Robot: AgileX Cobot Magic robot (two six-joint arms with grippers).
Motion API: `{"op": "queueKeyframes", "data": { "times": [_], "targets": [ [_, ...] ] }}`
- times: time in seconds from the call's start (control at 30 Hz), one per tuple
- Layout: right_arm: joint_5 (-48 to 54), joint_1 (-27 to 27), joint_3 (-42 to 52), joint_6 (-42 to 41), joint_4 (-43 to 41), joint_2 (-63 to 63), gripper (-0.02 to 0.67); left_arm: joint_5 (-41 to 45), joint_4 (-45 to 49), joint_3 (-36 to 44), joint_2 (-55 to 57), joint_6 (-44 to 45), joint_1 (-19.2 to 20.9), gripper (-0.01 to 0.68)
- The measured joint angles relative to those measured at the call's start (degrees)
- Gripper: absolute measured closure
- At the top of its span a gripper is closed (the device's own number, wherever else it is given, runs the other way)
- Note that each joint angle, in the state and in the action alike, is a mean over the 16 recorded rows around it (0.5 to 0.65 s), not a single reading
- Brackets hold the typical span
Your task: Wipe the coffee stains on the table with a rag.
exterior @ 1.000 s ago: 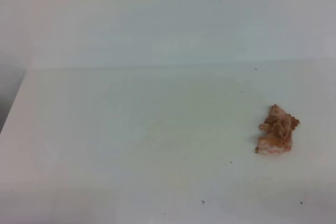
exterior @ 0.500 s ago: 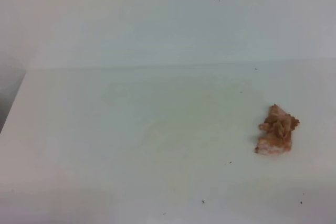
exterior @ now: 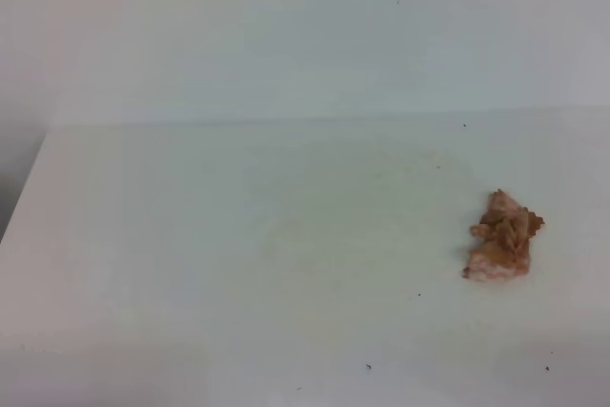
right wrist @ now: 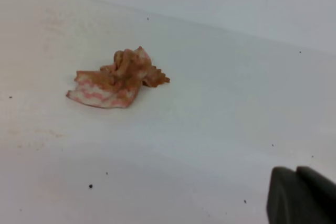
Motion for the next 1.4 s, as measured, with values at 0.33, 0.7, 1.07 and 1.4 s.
{"op": "queueKeyframes", "data": {
  "times": [0.33,0.7,1.07,1.4],
  "targets": [
    [0.0,0.0,0.0,0.0,0.0,0.1,0.650,0.0,0.0,0.0,0.0,0.0,0.0,0.675],
    [0.0,0.0,0.0,0.0,0.0,0.1,0.650,0.0,0.0,0.0,0.0,0.0,0.0,0.675],
    [0.0,0.0,0.0,0.0,0.0,0.1,0.650,0.0,0.0,0.0,0.0,0.0,0.0,0.675],
    [0.0,0.0,0.0,0.0,0.0,0.1,0.650,0.0,0.0,0.0,0.0,0.0,0.0,0.675]
  ]
}}
